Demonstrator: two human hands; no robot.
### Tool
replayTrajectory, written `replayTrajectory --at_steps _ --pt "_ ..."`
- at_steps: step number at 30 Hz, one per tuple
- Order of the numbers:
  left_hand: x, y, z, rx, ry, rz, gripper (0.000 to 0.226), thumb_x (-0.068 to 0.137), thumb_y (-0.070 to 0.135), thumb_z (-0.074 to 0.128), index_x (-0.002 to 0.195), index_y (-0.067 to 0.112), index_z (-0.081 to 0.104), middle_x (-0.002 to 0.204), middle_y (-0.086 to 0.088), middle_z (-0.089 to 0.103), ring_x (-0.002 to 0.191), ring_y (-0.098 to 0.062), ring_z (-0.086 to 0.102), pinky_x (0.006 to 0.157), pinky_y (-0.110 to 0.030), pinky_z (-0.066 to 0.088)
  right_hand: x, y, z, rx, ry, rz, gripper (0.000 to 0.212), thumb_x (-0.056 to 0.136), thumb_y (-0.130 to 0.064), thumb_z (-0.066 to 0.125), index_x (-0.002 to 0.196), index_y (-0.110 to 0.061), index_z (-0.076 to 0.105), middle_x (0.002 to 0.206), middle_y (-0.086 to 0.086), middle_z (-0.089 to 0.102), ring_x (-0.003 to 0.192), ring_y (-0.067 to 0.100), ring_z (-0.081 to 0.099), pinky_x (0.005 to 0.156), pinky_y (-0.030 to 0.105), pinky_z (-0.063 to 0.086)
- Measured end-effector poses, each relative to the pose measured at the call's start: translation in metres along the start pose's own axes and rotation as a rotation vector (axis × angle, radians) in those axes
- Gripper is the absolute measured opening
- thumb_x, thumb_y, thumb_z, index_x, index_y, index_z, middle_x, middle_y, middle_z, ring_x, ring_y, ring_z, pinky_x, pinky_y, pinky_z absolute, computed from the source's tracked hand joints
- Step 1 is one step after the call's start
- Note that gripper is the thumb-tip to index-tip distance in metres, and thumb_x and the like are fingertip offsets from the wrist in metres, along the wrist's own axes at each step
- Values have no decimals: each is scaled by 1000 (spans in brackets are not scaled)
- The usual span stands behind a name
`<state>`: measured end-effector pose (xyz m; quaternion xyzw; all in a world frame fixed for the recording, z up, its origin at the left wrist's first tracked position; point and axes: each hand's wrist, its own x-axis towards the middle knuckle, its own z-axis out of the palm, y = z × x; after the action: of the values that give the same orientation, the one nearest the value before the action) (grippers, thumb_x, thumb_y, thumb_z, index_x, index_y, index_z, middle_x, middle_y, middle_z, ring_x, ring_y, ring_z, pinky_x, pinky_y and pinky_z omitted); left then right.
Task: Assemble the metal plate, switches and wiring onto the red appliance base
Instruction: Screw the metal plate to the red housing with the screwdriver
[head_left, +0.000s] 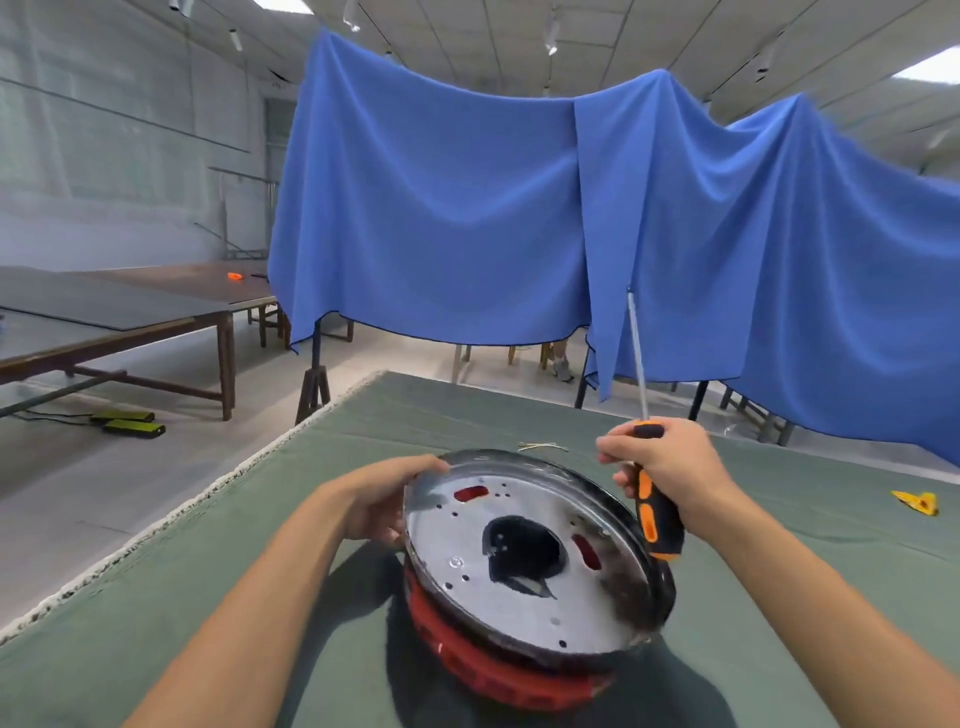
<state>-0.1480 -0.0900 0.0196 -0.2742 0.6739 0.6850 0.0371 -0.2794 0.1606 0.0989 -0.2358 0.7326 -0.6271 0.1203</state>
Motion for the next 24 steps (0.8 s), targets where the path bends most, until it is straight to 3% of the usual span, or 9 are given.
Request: replayTrajectory --at_steps 3,6,10,13,16,18,21,24 --pt "0 18 15 183 -22 59 44 89 38 60 117 4 63 84 -5 65 68 -18 57 63 -28 46 -10 -6 15 -78 -93 -5 10 80 2 71 72 1 65 59 13 66 37 15 53 38 22 45" --pt "-3 33 33 440 80 183 33 92 39 58 107 11 66 82 -4 65 58 -14 58 50 -25 49 -13 2 26 -136 -149 -5 9 80 1 71 74 1 64 59 13 65 38 16 54 38 22 45" --pt "-11 28 44 836 215 133 32 87 37 57 102 8 55 90 -6 60 68 -22 57 57 -28 46 -4 6 26 -189 -150 -19 8 81 -1 70 76 2 64 56 8 65 36 15 53 37 21 42" --pt "-25 19 40 752 135 8 25 81 7 43 104 1 51 81 -14 72 61 -27 71 47 -31 53 4 7 25 -140 -136 6 10 82 -3 71 82 5 65 61 10 67 36 15 52 38 22 42" --pt "-27 23 37 753 140 49 27 80 -4 35 93 9 55 62 -7 71 55 -22 70 41 -27 51 4 9 27 -92 -147 38 9 83 -4 71 82 2 65 61 9 68 36 16 52 40 22 44" --pt "-22 32 41 794 127 86 28 83 -5 40 97 12 57 67 -7 70 52 -20 68 42 -27 52 2 10 29 -88 -181 30 8 83 -4 71 80 1 64 60 8 68 36 16 52 39 23 44" --pt "-9 44 58 932 38 163 42 85 -3 46 117 20 59 77 -3 66 55 -18 64 44 -26 53 -3 10 29 -81 -225 -1 11 83 -1 69 74 -2 63 58 8 67 34 17 51 37 22 42" --pt "6 53 85 1106 13 417 37 89 12 54 121 29 62 82 -2 62 66 -20 53 62 -32 51 -5 9 22 -109 -221 -46 14 82 -1 69 71 -5 62 59 10 66 36 21 49 37 23 41"
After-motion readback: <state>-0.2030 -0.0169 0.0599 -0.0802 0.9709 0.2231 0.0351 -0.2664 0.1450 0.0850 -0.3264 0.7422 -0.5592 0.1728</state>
